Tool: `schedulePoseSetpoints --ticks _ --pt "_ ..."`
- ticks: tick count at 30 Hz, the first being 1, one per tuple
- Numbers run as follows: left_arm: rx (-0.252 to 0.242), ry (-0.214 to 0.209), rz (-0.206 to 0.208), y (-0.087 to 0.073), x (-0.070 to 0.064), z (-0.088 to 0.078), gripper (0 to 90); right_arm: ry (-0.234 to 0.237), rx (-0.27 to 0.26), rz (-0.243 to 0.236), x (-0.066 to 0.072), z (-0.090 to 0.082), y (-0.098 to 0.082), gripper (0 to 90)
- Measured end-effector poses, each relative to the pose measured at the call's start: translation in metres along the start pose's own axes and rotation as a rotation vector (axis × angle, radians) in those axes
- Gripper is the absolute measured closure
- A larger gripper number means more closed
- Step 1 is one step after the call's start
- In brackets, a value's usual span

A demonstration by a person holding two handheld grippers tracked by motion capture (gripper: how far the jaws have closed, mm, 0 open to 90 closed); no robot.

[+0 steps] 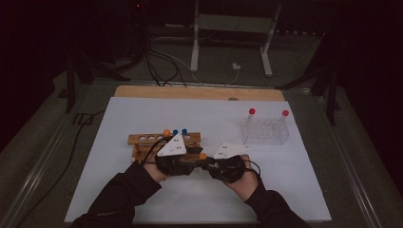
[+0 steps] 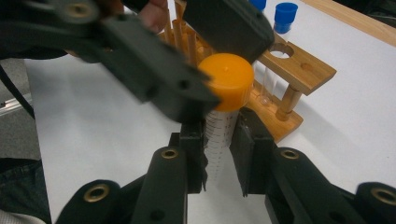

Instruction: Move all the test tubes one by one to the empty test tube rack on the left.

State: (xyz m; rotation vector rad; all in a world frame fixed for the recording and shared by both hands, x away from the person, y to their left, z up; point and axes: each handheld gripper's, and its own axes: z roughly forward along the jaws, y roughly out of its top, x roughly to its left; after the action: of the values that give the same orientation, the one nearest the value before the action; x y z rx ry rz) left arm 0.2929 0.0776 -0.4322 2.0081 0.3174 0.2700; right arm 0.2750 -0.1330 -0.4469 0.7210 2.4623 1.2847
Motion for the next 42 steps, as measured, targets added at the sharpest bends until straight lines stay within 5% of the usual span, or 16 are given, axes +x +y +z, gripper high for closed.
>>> schedulePoseSetpoints --ticks 5,15,24,34,42 --pt "0.006 -0.01 0.011 0.0 -0.001 0.002 70.4 0.001 0.002 -0.003 0.0 0.0 0.0 74.8" --pt "-0.004 -0.009 0.016 0.006 0.004 -0.009 71.8 0.008 -0.029 0.009 -0.002 -0.005 0.001 65.4" --pt "-0.015 0.073 0.006 0.011 0.018 -0.038 71.8 -0.019 -0.098 0.034 -0.013 -0.022 0.003 42.7" --pt "-0.049 0.177 -0.014 0.012 0.034 -0.075 71.8 -0.042 -0.102 0.046 -0.015 -0.025 0.003 14.8" --pt "-0.045 0.236 -0.037 0.009 0.046 -0.095 71.8 -0.062 -0.115 0.066 -0.017 -0.029 0.004 3.2"
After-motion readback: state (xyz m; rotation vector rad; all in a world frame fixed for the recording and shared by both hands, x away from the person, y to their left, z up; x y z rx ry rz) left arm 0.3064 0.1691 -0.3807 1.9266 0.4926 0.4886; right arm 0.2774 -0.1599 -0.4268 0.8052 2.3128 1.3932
